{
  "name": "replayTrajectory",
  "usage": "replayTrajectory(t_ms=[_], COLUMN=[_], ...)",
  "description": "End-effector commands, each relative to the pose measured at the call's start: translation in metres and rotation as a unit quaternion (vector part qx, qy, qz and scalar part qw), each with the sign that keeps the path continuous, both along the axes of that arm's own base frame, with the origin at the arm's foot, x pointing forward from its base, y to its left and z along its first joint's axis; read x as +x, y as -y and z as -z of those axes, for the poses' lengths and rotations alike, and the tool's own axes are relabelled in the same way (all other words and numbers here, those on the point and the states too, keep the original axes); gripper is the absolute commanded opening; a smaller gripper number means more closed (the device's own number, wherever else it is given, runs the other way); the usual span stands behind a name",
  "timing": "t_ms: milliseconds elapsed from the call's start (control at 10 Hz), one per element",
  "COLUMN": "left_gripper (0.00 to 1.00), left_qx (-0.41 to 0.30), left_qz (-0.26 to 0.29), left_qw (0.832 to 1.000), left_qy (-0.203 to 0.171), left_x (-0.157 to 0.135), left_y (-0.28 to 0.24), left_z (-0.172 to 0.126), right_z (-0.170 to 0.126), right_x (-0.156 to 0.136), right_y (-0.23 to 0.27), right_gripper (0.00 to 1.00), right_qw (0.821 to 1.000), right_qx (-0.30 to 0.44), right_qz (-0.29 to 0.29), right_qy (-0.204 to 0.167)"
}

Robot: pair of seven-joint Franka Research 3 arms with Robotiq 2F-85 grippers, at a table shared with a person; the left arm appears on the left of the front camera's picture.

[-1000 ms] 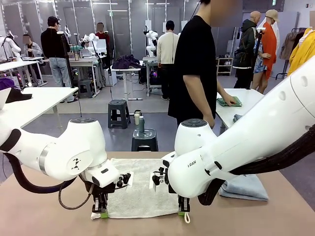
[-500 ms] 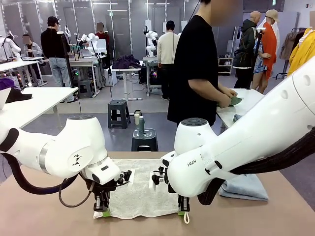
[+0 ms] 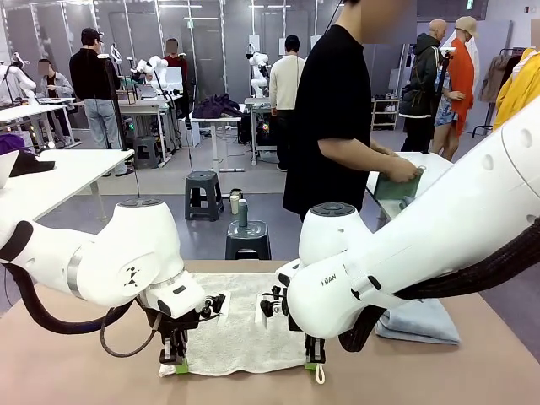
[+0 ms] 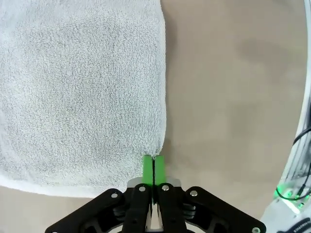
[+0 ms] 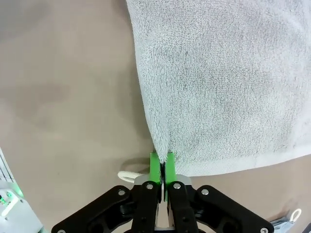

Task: Fold the towels and place them in the basket.
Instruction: When a person lays out a Towel with hook on the table, fold it in half twice.

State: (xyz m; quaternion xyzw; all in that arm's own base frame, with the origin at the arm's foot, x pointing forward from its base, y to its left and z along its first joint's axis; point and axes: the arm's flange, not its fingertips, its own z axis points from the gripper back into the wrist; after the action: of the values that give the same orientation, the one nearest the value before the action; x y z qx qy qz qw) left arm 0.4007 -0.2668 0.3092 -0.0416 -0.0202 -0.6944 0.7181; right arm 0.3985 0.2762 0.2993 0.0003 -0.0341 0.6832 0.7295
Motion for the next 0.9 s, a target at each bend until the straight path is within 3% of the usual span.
replayTrajectory(t_ms=[0, 300, 600, 800], left_gripper=[0.00, 0.01, 0.01, 0.01], left_qx=[0.009, 0.000, 0.006, 0.012], left_qz=[-0.003, 0.000, 0.013, 0.026], left_qw=[1.000, 1.000, 1.000, 1.000], left_qy=[0.004, 0.000, -0.019, -0.013], left_x=[0.001, 0.000, -0.007, -0.022], left_y=[0.000, 0.000, -0.003, 0.001], left_z=[0.001, 0.000, -0.041, -0.074], right_z=[0.001, 0.000, -0.030, -0.059], right_x=[0.001, 0.000, -0.007, -0.025], right_y=[0.000, 0.000, 0.004, 0.003], right_gripper=[0.00, 0.04, 0.04, 0.04], right_qw=[1.000, 1.000, 0.999, 0.999], right_qx=[0.000, 0.000, -0.002, 0.014], right_qz=[-0.002, 0.000, 0.007, 0.017], right_qy=[0.002, 0.000, -0.032, -0.037])
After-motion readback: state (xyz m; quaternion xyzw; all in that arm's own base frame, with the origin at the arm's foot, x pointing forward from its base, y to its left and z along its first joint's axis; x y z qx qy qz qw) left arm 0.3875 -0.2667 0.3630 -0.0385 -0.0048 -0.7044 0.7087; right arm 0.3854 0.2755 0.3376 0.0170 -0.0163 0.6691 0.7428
